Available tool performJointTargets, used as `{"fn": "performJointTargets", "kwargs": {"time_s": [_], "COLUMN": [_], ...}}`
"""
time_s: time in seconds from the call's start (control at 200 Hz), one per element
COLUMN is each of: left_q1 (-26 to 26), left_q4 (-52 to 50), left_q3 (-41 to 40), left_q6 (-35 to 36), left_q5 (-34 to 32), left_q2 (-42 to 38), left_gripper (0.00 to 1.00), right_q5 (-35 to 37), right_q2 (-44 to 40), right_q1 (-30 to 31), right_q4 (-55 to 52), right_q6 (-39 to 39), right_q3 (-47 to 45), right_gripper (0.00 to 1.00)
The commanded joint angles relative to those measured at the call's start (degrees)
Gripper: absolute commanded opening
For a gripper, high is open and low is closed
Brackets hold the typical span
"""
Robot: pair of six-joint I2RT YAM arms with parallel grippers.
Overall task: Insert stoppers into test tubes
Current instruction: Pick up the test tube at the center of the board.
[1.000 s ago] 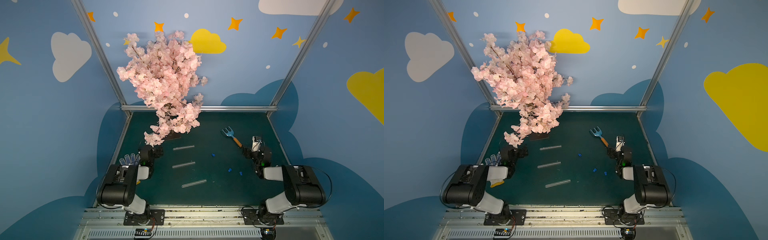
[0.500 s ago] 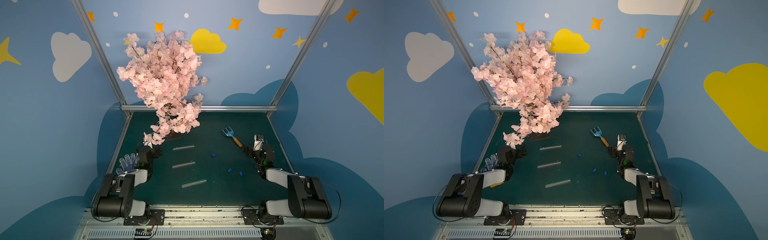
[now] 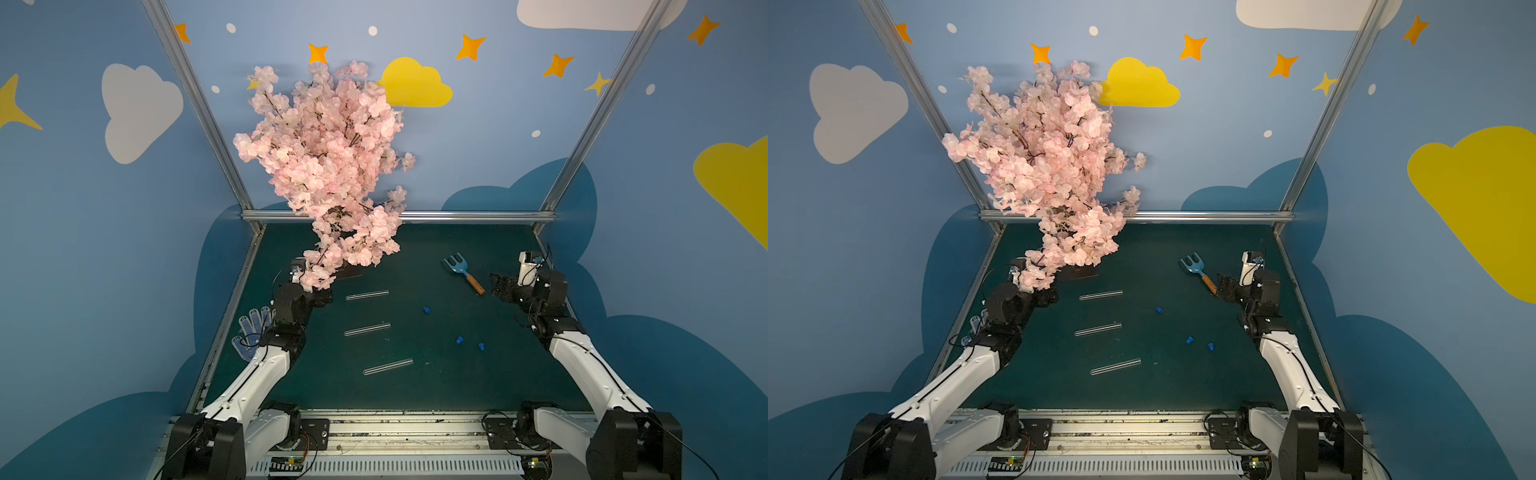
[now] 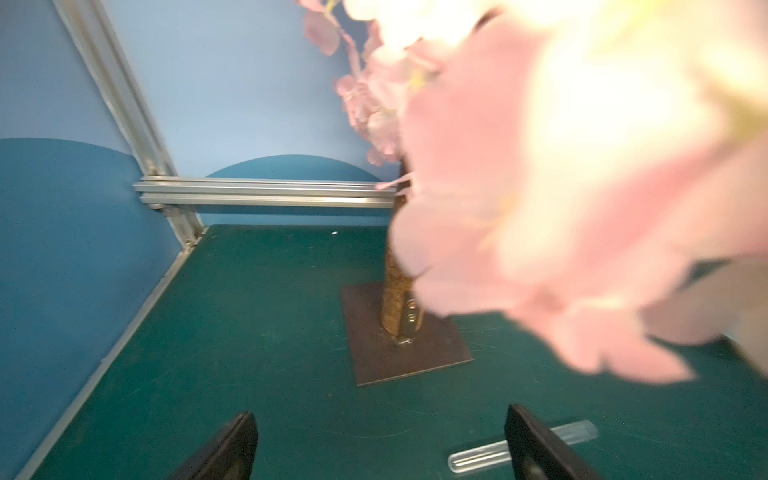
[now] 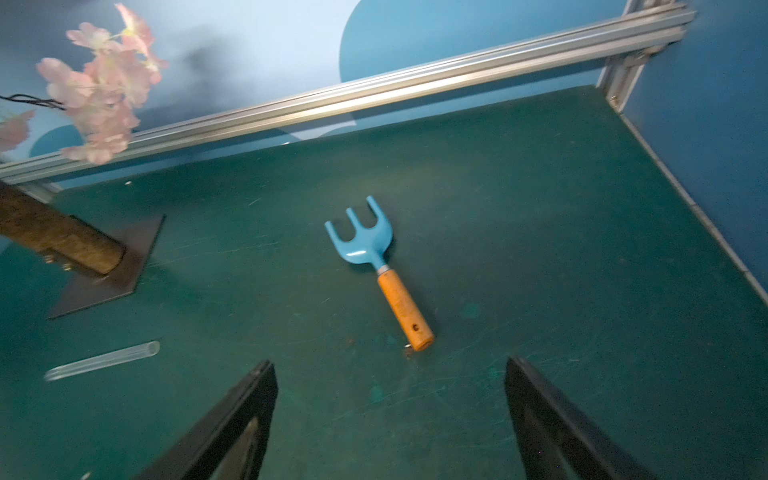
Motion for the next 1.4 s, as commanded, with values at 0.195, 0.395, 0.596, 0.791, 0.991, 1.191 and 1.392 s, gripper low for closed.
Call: {"fn": "performJointTargets", "kwargs": {"time_s": [0.195,0.395,0.596,0.791,0.991,1.191,1.392], "left_q1": [-4.5,-4.5,-5.8,-13.3,-24.2,-29.2,-31.0], "left_q4": [-21.4,-34.2,-31.2,-26.1,-24.8,-24.6,-22.1], "left_q3": [1.6,-5.0,-10.3,-5.7,-0.3,1.3,3.1], "left_q6": [-11.1,-34.3,-37.3,-27.4,-9.6,-1.7,2.4], "left_q5": [2.1,-0.2,9.4,18.3,21.7,21.5,22.7], "left_q2": [-10.4,-20.4,-26.2,-17.6,-6.7,-2.5,1.7], "left_gripper": [0.9,0.86,0.82,0.81,0.77,0.75,0.75], "right_q5": [-5.4,-4.8,-5.0,-6.0,-5.5,-6.1,-8.0], "right_q2": [-0.7,-0.3,-0.1,0.5,-0.6,0.3,6.2], "right_q1": [6.6,7.8,7.9,7.9,8.1,8.9,15.3], "right_q4": [-16.6,-16.7,-15.7,-15.6,-15.7,-19.6,-27.4], "right_q6": [3.3,4.9,5.6,6.3,7.3,8.4,0.6], "right_q3": [4.0,3.4,3.5,3.6,3.0,4.1,8.7], "right_gripper": [0.87,0.87,0.87,0.86,0.86,0.84,0.77]}}
